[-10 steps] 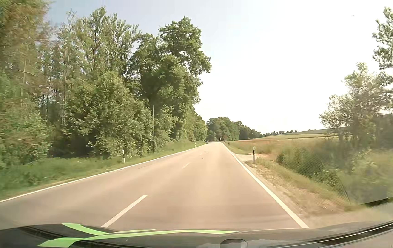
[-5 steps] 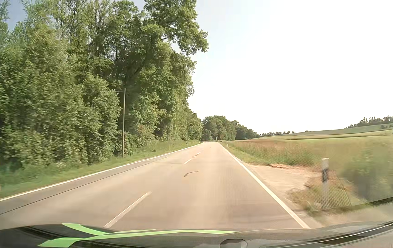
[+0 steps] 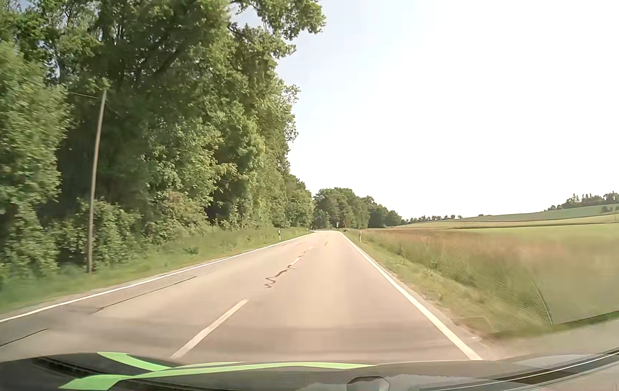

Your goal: Follow the waypoints while adhering to traffic rules and regulations

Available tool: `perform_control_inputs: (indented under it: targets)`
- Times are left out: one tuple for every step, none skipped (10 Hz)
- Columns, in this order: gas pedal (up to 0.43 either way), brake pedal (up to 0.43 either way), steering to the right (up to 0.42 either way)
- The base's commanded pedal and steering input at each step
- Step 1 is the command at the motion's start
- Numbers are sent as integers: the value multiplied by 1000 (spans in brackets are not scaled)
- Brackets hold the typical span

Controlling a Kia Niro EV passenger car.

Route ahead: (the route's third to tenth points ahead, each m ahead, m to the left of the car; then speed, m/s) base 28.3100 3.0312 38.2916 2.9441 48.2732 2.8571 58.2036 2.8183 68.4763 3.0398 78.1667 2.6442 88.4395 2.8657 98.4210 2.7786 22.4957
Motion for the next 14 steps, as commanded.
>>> perform_control_inputs:
  targets:
    - [130,0,5]
    - [59,0,3]
    - [47,0,0]
    - [47,0,0]
    - [67,0,0]
    - [118,0,0]
    - [138,0,0]
    - [138,0,0]
    - [138,0,0]
    - [138,0,0]
    - [138,0,0]
    - [138,0,0]
    - [118,0,0]
    - [110,0,0]
